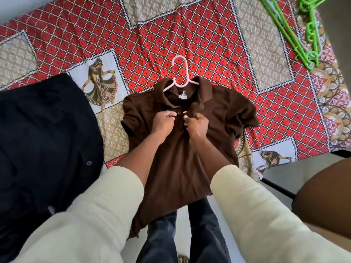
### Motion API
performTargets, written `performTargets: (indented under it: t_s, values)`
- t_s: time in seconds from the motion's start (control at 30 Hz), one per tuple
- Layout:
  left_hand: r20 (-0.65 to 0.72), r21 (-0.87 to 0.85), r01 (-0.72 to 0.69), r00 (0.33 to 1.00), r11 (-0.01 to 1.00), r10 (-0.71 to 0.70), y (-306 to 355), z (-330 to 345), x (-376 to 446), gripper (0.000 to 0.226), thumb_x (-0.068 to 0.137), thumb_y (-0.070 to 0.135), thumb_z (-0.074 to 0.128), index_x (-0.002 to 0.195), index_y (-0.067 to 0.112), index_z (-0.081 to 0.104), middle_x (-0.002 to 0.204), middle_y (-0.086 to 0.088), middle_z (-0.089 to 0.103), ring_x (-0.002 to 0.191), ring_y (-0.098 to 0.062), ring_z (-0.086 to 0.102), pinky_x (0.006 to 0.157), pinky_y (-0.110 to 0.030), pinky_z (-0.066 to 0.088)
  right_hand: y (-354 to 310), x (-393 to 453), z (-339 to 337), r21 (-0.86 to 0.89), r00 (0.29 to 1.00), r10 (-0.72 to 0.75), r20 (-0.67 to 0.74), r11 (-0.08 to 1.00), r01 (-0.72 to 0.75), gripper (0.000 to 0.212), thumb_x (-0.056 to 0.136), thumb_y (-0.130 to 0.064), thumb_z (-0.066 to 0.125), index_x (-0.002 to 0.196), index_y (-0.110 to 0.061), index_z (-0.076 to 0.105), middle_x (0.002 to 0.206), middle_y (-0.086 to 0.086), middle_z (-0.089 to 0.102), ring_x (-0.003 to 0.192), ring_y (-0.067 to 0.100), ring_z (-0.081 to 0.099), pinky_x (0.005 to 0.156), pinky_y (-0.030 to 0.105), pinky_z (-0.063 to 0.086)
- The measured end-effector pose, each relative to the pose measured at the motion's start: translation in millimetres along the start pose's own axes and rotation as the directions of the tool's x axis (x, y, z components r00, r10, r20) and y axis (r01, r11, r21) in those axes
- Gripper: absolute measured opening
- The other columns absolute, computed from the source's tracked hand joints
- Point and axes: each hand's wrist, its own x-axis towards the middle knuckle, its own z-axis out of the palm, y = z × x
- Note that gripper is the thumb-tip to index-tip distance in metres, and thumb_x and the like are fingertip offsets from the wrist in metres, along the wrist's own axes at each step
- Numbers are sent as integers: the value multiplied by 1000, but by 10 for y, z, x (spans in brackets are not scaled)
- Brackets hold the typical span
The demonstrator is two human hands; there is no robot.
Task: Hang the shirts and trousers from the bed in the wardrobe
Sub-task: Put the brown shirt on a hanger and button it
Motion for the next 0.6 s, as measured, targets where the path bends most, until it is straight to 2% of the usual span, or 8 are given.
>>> performTargets:
  t_s: [0.13,0.23,0.33,0.4,0.47,0.53,0.6]
  values:
    - [-16,67,-36,999,997,37,30,32,43,24,88,18,65,111,22,72,103,-4,74,95,-22,70,88,-37,57,-40,-6,43,115,999,20,-38,993,-16,17,87,-12,68,73,-10,57,64,5,57,61,15,50,58,31,43]
    - [-67,103,-53,996,993,60,87,92,68,26,89,19,67,115,17,71,107,-5,73,99,-22,68,92,-32,54,-55,27,37,156,999,29,-29,988,-24,14,90,-10,66,77,-12,60,69,3,62,63,12,54,57,27,47]
    - [-143,128,-42,988,991,60,83,175,100,21,89,21,70,109,17,74,111,-4,72,104,-19,66,95,-30,51,-31,46,51,187,999,33,24,982,-37,16,87,0,65,78,-11,58,69,3,60,58,10,52,50,19,44]
    - [-180,171,-44,981,984,75,81,216,105,18,88,22,70,105,19,75,110,-5,73,105,-22,65,93,-29,51,4,76,86,170,999,36,38,985,-42,33,85,1,68,67,-15,46,63,3,50,56,10,43,47,20,37]
    - [-200,200,-33,977,979,74,92,239,127,15,87,22,70,100,20,76,109,-6,73,105,-23,64,90,-27,50,31,109,116,165,996,58,61,984,-67,42,85,0,68,64,-20,38,64,3,45,60,13,41,51,23,36]
    - [-200,184,-32,977,982,70,106,244,161,8,85,20,72,92,20,76,102,-5,74,98,-23,67,88,-30,53,40,142,124,215,991,98,93,970,-116,39,86,0,66,65,-20,40,65,3,47,63,14,45,55,24,40]
    - [-171,34,-38,984,999,43,95,238,163,3,82,16,74,82,18,75,86,-3,75,81,-19,68,82,-34,57,57,172,93,256,984,118,132,955,-149,33,89,1,63,68,-18,47,64,1,51,58,10,48,55,21,43]
